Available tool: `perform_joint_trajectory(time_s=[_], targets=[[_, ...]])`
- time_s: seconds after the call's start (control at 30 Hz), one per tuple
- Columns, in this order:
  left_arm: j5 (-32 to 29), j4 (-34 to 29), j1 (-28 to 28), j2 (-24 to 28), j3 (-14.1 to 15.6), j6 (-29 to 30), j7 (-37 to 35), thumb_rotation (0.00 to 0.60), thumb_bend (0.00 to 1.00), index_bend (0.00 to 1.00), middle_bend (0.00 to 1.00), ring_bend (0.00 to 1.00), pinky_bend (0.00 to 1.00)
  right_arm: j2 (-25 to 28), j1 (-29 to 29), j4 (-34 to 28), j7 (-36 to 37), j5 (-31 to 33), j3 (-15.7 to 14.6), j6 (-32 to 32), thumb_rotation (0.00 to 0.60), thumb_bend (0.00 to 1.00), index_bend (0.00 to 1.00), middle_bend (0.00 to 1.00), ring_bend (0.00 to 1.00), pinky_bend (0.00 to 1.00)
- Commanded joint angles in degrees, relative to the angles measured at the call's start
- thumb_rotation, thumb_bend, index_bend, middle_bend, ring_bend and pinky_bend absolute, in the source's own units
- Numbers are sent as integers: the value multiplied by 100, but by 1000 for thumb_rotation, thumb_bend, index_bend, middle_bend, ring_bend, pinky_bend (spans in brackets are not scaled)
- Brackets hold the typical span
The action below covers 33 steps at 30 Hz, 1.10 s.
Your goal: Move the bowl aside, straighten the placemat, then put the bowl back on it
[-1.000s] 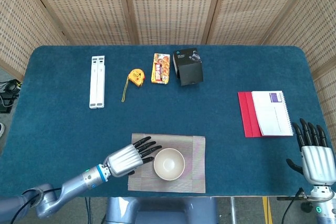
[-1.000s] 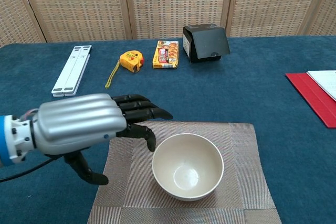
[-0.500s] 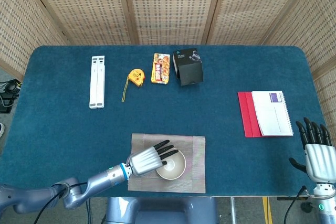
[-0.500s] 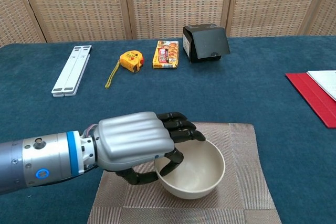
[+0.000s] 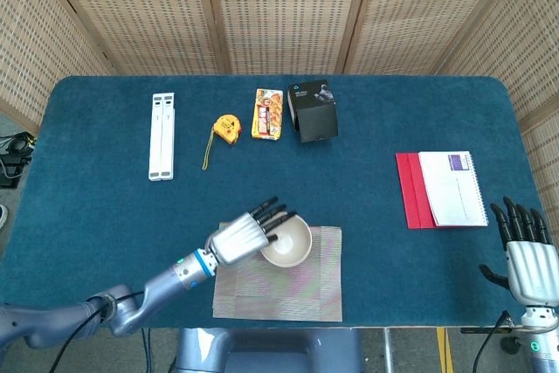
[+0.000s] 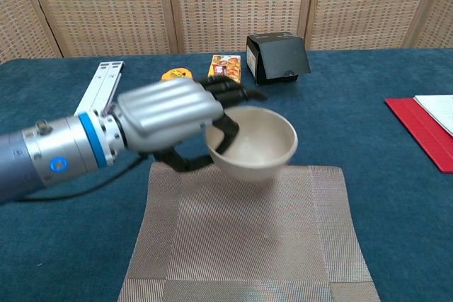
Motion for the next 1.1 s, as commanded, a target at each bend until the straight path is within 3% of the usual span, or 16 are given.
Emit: perform_joint_trajectory(time_s=[0.03, 0.17, 0.4, 0.7, 0.97, 1.03, 1.1], targets=[[-680, 126, 7, 399, -466, 40, -180, 600, 534, 734, 0, 0, 0, -9, 3, -14, -27, -23, -19, 1, 600, 0, 86, 0, 0, 0], [-1200, 600, 49, 604, -624, -57, -573, 600, 536, 734, 0, 0, 0, -19, 13, -25, -53, -34, -36, -16, 600, 0, 89, 0, 0, 0], [-1837, 1651, 354, 772, -494, -211, -1254, 600, 537, 733, 0, 0, 0, -43, 36, -28, -89, -44, -58, -54, 600, 0, 91, 0, 0, 0], [-2909, 2328, 791, 828, -394, -756, -1216, 600, 543, 732, 0, 0, 0, -65, 54, -47, -107, -116, -96, -52, 600, 0, 89, 0, 0, 0], [-3328, 2797, 836, 589, -406, -944, -1128, 600, 541, 729, 0, 0, 0, -72, 61, -67, -120, -184, -135, -45, 600, 0, 89, 0, 0, 0], [-3352, 2846, 836, 557, -394, -964, -1153, 600, 497, 689, 0, 0, 0, -68, 58, -76, -109, -185, -136, -38, 600, 0, 89, 0, 0, 0], [-3376, 2836, 842, 585, -363, -1017, -1128, 600, 298, 516, 0, 0, 0, -62, 59, -76, -99, -184, -139, -44, 600, 0, 89, 0, 0, 0]])
